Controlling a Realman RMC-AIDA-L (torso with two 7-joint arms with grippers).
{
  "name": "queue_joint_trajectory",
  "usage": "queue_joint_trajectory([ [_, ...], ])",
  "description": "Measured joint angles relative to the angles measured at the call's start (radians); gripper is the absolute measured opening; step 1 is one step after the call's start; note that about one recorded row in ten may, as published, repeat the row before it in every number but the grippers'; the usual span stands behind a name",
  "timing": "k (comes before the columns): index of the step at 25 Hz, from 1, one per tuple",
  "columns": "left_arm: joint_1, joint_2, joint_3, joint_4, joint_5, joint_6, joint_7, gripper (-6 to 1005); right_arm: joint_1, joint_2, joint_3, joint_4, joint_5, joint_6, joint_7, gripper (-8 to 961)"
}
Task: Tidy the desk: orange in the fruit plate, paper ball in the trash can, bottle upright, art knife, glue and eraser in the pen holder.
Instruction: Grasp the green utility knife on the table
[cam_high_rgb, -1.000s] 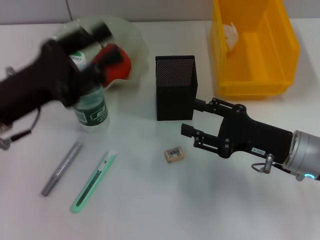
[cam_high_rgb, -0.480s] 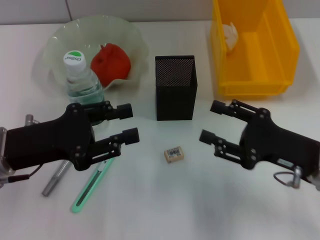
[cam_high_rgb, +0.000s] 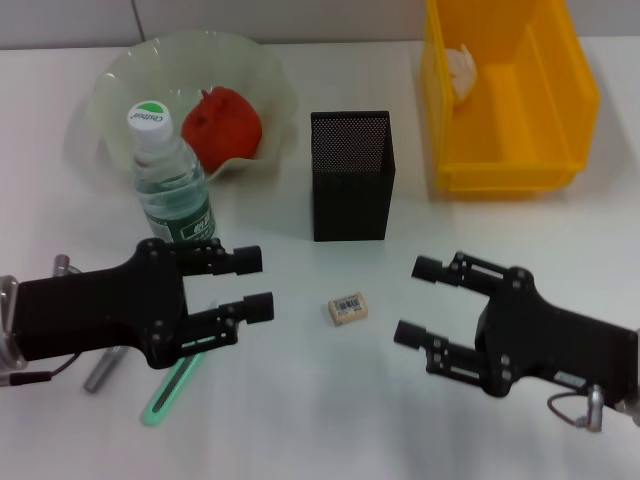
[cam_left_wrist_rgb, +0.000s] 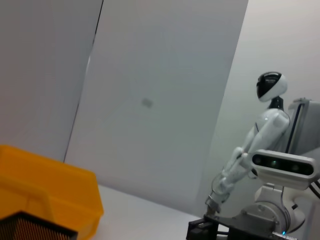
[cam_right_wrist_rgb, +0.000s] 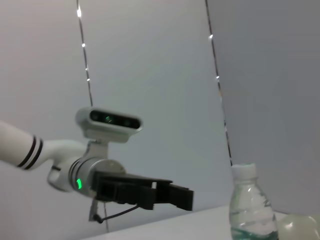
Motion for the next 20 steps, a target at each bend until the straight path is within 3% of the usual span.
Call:
queue_joint_trajectory([
  [19, -0.034, -0.014, -0.003, 0.021, 0.010, -0.055, -0.060, 502, -0.016, 0.001, 0.014, 0.073, 0.011, 0.002, -0.076, 676],
  [20, -0.075, -0.022, -0.007, 0.167, 0.036, -0.059, -0.298, 502, -0.011, 0.001, 0.014, 0.072, 0.015, 0.006, -0.066, 676],
])
